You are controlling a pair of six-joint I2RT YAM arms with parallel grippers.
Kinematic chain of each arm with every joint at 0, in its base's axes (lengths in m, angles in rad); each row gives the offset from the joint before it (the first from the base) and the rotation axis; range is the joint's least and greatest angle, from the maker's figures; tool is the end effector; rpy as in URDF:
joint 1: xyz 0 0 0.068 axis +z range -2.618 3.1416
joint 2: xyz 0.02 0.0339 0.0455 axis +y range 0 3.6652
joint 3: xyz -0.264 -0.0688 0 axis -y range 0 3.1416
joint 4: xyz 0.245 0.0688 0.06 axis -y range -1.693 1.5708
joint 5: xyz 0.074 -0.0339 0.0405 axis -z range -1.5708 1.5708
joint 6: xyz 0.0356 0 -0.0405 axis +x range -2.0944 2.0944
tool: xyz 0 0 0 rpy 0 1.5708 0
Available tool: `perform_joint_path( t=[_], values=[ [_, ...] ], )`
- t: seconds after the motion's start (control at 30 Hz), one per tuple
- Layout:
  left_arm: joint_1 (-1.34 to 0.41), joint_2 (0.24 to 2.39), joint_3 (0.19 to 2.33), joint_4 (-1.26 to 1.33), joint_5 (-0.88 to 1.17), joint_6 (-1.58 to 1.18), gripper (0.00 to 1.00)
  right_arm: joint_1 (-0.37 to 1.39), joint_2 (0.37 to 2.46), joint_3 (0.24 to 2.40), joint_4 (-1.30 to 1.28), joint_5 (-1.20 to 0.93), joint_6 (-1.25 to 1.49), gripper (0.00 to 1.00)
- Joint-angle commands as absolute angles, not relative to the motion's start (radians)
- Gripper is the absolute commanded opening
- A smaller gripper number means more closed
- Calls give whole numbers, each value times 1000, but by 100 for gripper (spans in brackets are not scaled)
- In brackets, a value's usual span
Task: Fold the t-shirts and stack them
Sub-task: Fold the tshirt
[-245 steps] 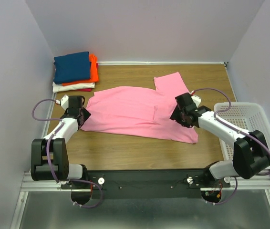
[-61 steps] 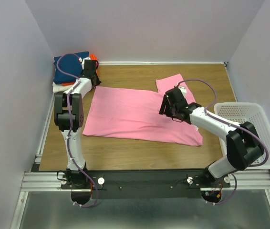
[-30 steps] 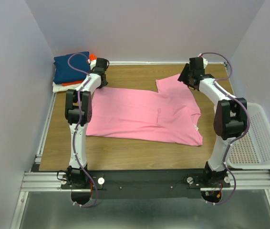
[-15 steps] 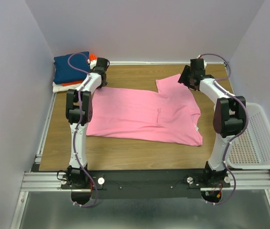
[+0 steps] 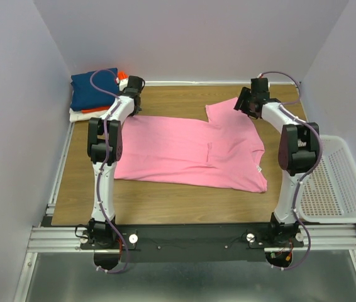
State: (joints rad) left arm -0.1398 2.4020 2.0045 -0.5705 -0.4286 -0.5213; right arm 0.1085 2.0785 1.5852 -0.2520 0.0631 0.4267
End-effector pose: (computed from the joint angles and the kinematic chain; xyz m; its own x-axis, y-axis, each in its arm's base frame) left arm 0.5214 -0.0584 0.1643 -0.6543 -0.3654 -0.6621 -0.4987 0.8667 0.0145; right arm 0.4705 0.0490 0.2067 -0.6394 0.3458 -0.6867 0.2226 0.9381 0.2652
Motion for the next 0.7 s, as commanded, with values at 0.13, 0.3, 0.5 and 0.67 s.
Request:
perform_joint_path(
  t=[0.13,0.3,0.5,0.67],
  values=[
    [-143,2399,2002,-565,-419,-505,0,95,2207,1681,-227,54,407,71],
    [-143,2364,1968,-529,-388,-496,0,95,2263,1762,-227,116,397,71],
    [-144,2333,1934,-511,-361,-486,0,97,2336,1839,-229,210,391,71],
    [-147,2324,1907,-492,-351,-480,0,95,2381,1881,-230,215,388,64]
  ],
)
